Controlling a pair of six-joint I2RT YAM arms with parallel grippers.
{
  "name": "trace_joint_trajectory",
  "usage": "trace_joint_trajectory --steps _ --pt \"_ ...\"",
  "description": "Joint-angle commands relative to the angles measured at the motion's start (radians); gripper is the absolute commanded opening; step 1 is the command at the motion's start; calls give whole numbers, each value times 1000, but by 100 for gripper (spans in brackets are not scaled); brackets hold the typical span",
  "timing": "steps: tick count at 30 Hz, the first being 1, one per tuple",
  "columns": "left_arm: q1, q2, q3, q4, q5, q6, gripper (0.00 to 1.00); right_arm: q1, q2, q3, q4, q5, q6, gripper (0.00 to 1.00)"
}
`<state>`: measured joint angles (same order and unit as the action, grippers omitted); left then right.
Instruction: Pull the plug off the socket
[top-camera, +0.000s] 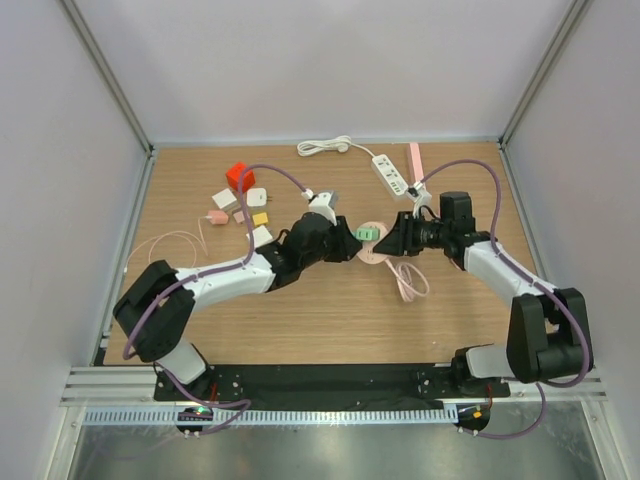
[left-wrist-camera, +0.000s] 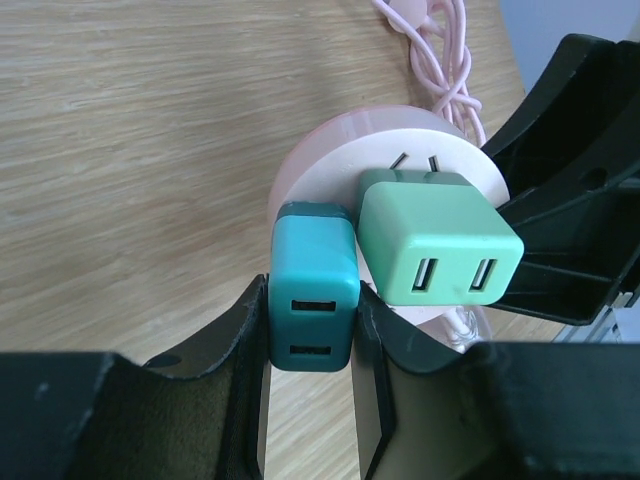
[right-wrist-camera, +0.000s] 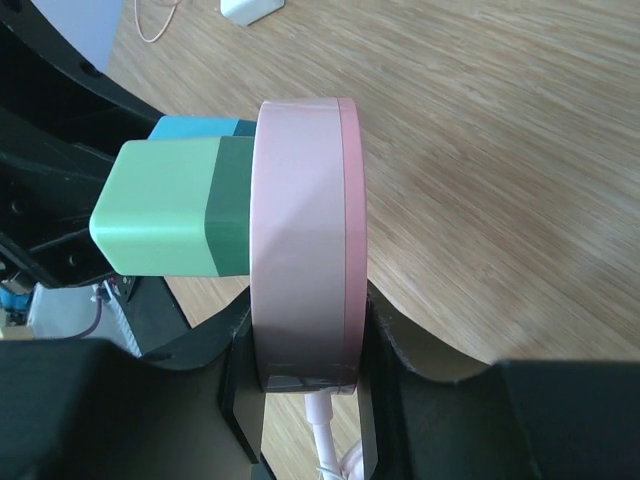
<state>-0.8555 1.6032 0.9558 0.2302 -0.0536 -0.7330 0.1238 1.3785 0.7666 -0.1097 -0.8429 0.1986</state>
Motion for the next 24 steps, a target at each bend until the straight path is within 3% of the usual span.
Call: trace_joint_trajectory --steps 1,3,7,11,16,19,21,24 --pt "-22 -146 78 -101 -161 -111 0 -24 -82 11 31 344 -1 1" --pt "-37 -158 99 -156 -204 -106 0 -24 -113 0 39 408 5 1" --pt "-45 -199 83 -183 -144 -2 0 -30 -127 -4 45 426 15 1" --pt "-43 -264 35 -164 -85 223 0 -44 -114 -3 44 403 21 1" --pt "-42 -347 -40 -155 -95 377 0 -56 -110 -3 48 381 27 1" --pt "-15 -391 -66 -170 -161 394 0 -69 -107 -3 53 340 25 1" --pt "25 -417 -101 -177 -184 336 0 -84 -101 -3 54 228 3 1" --pt "185 -434 -163 -157 -97 223 0 -111 -85 3 54 29 -42 1"
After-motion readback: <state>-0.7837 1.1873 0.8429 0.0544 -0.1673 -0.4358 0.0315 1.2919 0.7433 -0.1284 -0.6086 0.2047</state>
